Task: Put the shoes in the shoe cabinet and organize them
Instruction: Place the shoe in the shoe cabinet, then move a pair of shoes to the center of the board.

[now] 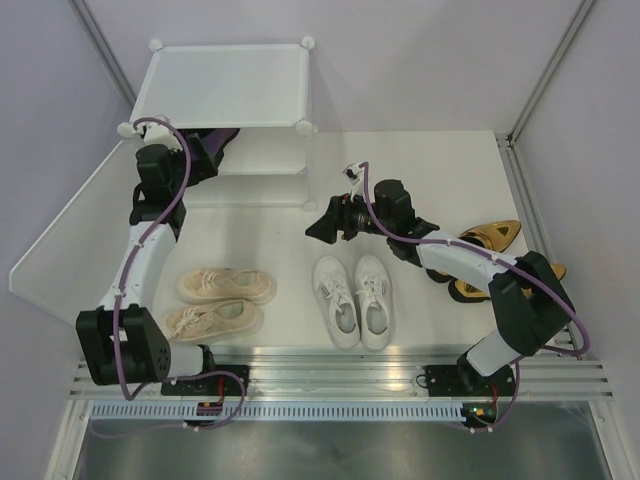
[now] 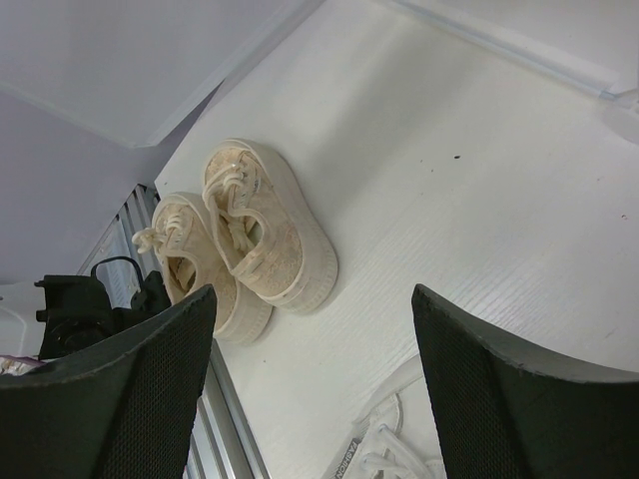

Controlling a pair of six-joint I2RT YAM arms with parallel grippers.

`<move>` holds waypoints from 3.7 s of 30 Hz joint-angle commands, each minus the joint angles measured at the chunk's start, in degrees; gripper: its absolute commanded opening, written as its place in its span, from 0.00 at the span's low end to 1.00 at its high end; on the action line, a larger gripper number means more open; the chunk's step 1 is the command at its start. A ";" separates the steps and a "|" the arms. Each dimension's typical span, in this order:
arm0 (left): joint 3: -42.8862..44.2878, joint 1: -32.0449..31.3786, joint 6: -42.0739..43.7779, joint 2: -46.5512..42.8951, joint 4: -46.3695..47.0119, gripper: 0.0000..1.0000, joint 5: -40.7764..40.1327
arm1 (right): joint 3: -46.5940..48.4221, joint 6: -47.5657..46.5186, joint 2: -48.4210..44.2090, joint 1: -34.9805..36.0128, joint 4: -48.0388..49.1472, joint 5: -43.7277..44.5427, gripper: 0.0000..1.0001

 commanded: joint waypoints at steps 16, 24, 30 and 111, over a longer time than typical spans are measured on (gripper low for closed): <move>-9.05 -17.11 8.71 -29.45 -16.00 1.00 -3.10 | 9.00 -12.67 3.10 13.28 -13.34 9.60 0.79; -14.68 -22.32 10.69 -43.08 -11.00 1.00 -20.63 | 13.48 -19.89 10.82 22.86 -12.82 7.48 0.75; -15.12 -22.32 9.63 -47.65 -10.56 1.00 -23.09 | 15.85 -25.06 14.43 26.73 -6.84 11.43 0.79; -15.56 -22.49 6.64 -46.25 -10.91 1.00 -12.98 | 23.24 3.49 16.73 24.72 -33.47 56.79 0.71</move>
